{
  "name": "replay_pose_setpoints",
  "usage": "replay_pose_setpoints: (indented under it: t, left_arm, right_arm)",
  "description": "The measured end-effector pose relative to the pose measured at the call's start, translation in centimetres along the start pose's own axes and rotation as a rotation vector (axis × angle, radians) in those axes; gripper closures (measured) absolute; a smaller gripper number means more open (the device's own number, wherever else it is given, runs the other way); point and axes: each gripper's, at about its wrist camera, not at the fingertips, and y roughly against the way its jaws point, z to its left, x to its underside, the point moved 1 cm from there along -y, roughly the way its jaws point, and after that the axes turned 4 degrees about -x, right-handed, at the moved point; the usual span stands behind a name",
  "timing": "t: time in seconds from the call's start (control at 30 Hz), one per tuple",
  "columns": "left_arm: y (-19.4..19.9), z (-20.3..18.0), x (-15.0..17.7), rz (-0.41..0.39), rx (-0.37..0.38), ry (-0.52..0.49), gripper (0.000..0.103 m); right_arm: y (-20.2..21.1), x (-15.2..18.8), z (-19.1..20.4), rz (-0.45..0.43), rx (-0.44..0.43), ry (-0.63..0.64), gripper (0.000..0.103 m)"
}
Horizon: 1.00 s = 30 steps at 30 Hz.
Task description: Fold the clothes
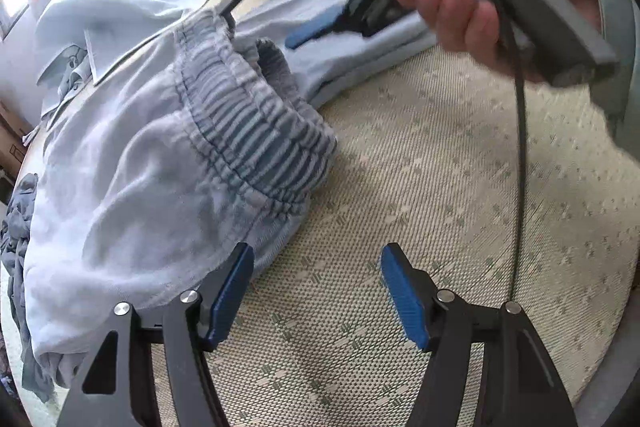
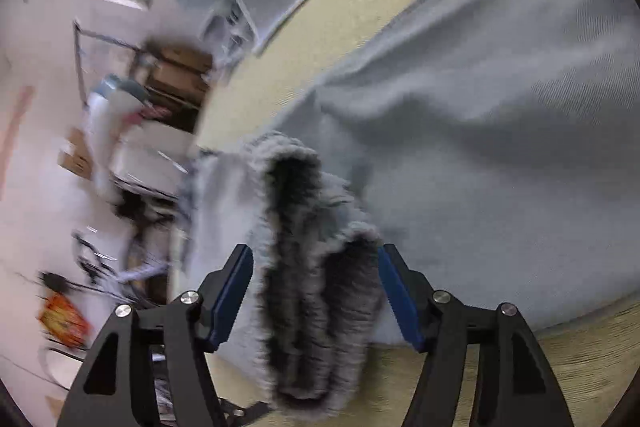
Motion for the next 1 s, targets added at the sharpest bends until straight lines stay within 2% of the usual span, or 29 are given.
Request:
replay_pose_setpoints:
  t: [0.1, 0.27, 0.4, 0.53, 0.73, 0.77, 0.8, 0.83, 0.9, 1.0]
  left_arm:
    - [0.2, 0.3, -0.4, 0.008, -0.005, 0.003, 0.033]
    - [0.6, 0.6, -1.0, 0.008, -0.021, -0.001, 0.033]
    - [3.5, 1.9, -2.5, -0.099, -0.050, 0.045, 0.033]
    - [6.5, 2.3, -3.8, -0.235, -0.169, 0.035, 0.033]
    - [4.9, 3.3, -5.5, -0.222, -0.184, 0.123, 0.034]
    - [4.6, 3.4, -5.7, -0.218, -0.185, 0.139, 0.035]
    - [4.3, 3.6, -6.0, -0.215, -0.187, 0.154, 0.044]
    - [4.0, 3.7, -6.3, -0.211, -0.188, 0.169, 0.060]
    - [3.4, 4.0, -6.9, -0.205, -0.191, 0.200, 0.077]
    - [2.5, 4.5, -7.7, -0.194, -0.195, 0.246, 0.078]
  right_arm:
    - [-0.5, 0.5, -0.2, -0.003, -0.025, -0.013, 0.034]
    - [-1.7, 1.0, -1.6, -0.049, 0.004, -0.057, 0.035]
    - [-1.6, 1.2, -1.9, -0.087, -0.007, -0.063, 0.036]
    - [-0.9, 1.3, -1.8, -0.098, -0.029, -0.048, 0.036]
    - [1.3, 1.5, -1.0, -0.155, -0.046, 0.015, 0.036]
    - [1.9, 1.5, -1.0, -0.170, -0.046, 0.021, 0.035]
    - [2.5, 1.5, -1.1, -0.183, -0.052, 0.026, 0.035]
    - [3.1, 1.6, -1.1, -0.194, -0.062, 0.029, 0.035]
    - [4.2, 1.6, -1.2, -0.209, -0.085, 0.036, 0.035]
    - [5.0, 1.5, -1.2, -0.219, -0.112, 0.047, 0.035]
